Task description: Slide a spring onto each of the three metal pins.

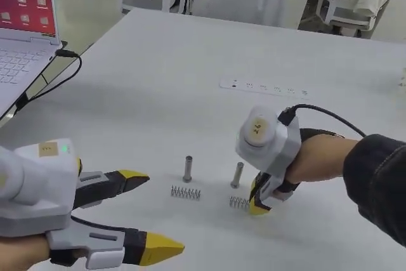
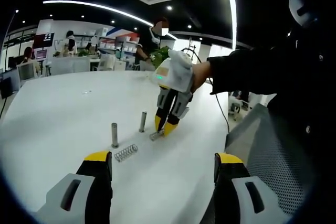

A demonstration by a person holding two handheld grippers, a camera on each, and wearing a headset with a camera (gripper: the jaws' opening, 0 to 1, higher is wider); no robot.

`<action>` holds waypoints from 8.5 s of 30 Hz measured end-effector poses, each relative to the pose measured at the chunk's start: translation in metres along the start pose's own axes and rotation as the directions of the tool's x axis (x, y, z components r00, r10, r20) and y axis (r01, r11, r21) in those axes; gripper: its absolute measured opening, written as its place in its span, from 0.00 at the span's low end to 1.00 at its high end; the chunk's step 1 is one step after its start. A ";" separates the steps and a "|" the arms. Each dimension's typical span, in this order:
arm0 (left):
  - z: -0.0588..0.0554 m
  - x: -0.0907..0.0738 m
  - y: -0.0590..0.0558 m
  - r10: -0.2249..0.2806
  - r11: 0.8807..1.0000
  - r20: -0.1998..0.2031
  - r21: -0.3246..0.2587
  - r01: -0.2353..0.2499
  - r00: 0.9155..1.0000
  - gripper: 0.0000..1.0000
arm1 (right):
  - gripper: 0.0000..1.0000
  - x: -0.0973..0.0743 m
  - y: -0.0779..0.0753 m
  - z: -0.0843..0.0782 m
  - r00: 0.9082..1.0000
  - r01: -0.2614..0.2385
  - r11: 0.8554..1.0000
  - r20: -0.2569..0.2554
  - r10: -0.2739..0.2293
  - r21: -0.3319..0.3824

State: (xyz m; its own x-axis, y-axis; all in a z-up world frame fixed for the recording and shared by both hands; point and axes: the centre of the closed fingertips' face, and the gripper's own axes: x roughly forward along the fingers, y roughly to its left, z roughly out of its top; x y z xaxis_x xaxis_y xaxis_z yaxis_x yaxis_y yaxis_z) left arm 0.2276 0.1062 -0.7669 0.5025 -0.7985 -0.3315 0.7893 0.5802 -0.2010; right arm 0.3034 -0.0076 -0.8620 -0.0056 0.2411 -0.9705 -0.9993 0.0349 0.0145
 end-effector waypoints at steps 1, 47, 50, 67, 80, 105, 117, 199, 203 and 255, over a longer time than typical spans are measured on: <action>0.000 0.000 0.000 0.000 1.000 0.000 -0.001 0.000 1.000 0.76 | 0.08 0.000 0.000 0.000 1.000 0.001 1.000 0.002 -0.001 -0.003; 0.011 0.026 -0.026 -0.099 0.989 -0.015 0.109 0.100 0.995 0.55 | 0.08 -0.052 0.056 0.045 0.996 -0.016 0.991 0.089 0.029 -0.136; 0.012 0.029 -0.028 -0.109 0.987 -0.015 0.119 0.110 0.994 0.52 | 0.08 -0.054 0.059 0.049 0.995 -0.018 0.988 0.090 0.032 -0.151; 0.015 0.035 -0.035 -0.141 0.977 -0.020 0.157 0.142 0.990 0.36 | 0.08 -0.062 0.078 0.065 0.994 -0.021 0.975 0.100 0.043 -0.219; 0.014 0.038 -0.041 -0.163 0.973 -0.024 0.163 0.165 0.986 0.28 | 0.08 -0.064 0.083 0.067 0.994 -0.022 0.967 0.097 0.048 -0.254; 0.011 0.040 -0.044 -0.184 0.970 -0.043 0.157 0.188 0.982 0.07 | 0.08 -0.066 0.090 0.069 0.994 -0.029 0.950 0.095 0.062 -0.311; 0.010 0.041 -0.047 -0.195 0.964 -0.054 0.171 0.201 0.979 0.02 | 0.08 -0.065 0.093 0.067 0.993 -0.036 0.947 0.093 0.070 -0.319; 0.017 0.040 -0.053 -0.222 0.947 -0.042 0.227 0.226 0.974 0.02 | 0.08 -0.096 0.105 0.093 0.981 -0.080 0.961 0.148 0.123 -0.265; 0.017 0.041 -0.052 -0.225 0.948 -0.041 0.224 0.228 0.974 0.02 | 0.08 -0.096 0.105 0.094 0.982 -0.080 0.961 0.147 0.123 -0.265; 0.016 0.049 -0.041 -0.194 0.963 -0.040 0.182 0.198 0.980 0.30 | 0.08 -0.094 0.091 0.087 0.989 -0.051 0.965 0.124 0.086 -0.259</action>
State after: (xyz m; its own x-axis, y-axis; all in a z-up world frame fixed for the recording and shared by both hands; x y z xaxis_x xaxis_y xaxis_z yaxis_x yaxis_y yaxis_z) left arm 0.2254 0.0403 -0.7607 0.3253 -0.8889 -0.3226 0.9240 0.3713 -0.0913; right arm 0.2165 0.0576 -0.7480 -0.0868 0.3617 -0.9282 -0.9733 -0.2297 0.0015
